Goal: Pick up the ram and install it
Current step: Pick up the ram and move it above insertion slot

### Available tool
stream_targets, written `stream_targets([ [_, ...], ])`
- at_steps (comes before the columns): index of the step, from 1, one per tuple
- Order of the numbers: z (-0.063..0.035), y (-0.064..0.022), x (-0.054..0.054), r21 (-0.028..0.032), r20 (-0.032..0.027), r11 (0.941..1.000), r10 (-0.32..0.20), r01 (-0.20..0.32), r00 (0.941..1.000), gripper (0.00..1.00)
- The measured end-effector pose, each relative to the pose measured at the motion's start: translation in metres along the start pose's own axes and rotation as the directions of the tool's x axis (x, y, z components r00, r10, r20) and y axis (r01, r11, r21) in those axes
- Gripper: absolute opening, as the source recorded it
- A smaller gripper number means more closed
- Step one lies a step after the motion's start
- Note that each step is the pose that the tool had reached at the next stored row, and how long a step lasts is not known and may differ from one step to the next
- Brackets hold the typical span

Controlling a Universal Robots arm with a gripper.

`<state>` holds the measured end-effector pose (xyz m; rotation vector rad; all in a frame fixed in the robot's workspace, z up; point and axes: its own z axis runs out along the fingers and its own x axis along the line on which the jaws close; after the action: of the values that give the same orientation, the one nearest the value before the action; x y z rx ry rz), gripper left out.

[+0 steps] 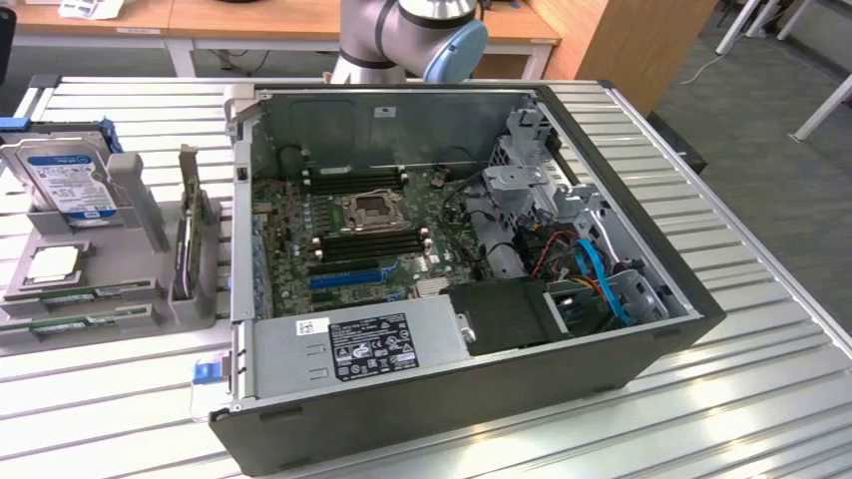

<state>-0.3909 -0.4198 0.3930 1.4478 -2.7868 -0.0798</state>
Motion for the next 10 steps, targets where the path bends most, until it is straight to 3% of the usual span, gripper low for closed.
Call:
stream_targets([
  [5, 0.0000, 0.0000, 0.0000, -0.0018, -0.0032, 0.9974, -0.072, 0.072, 0.9974, 0.10],
  [10, 0.0001, 0.0000, 0.0000, -0.0039, -0.0063, 0.9895, -0.144, 0.144, 0.9895, 0.10],
])
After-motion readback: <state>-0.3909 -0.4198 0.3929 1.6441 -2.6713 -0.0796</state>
